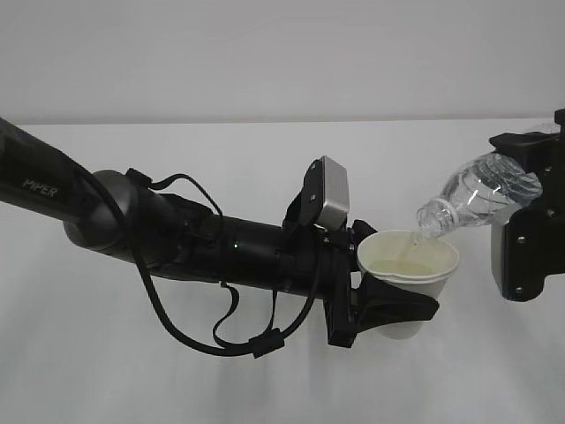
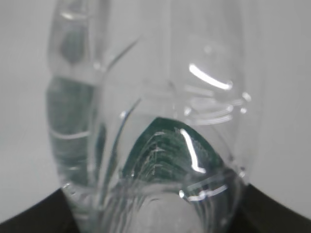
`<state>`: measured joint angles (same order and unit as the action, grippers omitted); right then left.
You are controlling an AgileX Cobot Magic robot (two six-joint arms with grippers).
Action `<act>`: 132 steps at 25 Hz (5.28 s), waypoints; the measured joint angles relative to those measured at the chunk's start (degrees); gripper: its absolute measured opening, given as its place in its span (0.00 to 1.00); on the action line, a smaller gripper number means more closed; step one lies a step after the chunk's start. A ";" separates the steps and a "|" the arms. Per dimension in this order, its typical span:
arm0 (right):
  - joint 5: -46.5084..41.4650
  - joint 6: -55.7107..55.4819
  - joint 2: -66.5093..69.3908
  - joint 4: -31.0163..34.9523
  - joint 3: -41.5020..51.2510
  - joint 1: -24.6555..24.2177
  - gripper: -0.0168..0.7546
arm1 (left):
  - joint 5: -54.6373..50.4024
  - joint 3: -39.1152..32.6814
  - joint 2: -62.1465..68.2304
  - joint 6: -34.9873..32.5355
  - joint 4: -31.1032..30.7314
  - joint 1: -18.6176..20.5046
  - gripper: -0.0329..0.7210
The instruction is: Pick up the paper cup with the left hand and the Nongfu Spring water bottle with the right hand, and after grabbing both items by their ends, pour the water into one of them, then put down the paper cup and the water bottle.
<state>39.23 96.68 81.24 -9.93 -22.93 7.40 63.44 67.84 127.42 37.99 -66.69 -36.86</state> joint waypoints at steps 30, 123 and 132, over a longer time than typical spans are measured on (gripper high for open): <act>0.27 1.10 0.00 0.00 0.00 0.00 0.56 | 0.00 0.00 0.19 0.10 -0.09 0.00 0.62; 25.07 -80.85 15.27 0.33 4.48 0.00 0.51 | -5.15 2.04 0.19 -0.77 -1.35 6.00 0.62; 25.12 -87.66 20.71 -1.40 1.92 0.00 0.51 | -5.15 2.04 0.19 -0.77 -1.72 8.39 0.62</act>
<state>64.35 9.02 101.95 -11.33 -21.01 7.40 58.29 69.88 127.61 37.22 -68.41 -28.47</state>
